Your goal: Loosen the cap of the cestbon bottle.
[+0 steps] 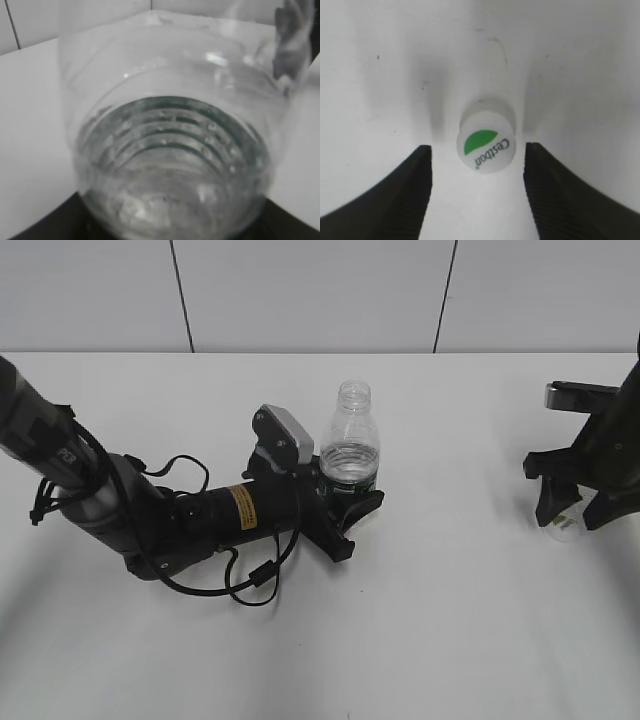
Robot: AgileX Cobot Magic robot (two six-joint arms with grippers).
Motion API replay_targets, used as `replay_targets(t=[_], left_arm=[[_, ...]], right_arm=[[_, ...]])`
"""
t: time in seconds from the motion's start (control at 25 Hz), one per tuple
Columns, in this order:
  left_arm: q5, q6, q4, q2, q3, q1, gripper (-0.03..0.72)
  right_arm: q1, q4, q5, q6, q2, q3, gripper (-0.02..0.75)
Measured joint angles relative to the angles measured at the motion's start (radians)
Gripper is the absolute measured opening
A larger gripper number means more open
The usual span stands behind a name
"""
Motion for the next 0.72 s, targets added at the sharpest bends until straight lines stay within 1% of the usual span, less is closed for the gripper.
replay_targets(t=[0.12, 0.48, 0.56, 0.72], left_arm=[[0.0, 0.0, 0.0, 0.0, 0.0, 0.0, 0.381], [-0.002, 0.0, 0.005, 0.0, 0.0, 0.0, 0.384], [-0.003, 0.0, 0.005, 0.0, 0.0, 0.0, 0.412], [0.007, 0.0, -0.006, 0.0, 0.001, 0.0, 0.516]], right_arm=[[0.0, 0.002, 0.001, 0.001, 0.0, 0.0, 0.489], [0.0, 0.06, 0.01, 0.003, 0.0, 0.001, 0.505], [0.0, 0.062, 0.01, 0.003, 0.0, 0.001, 0.506], [0.0, 0.064, 0.01, 0.004, 0.0, 0.001, 0.505]])
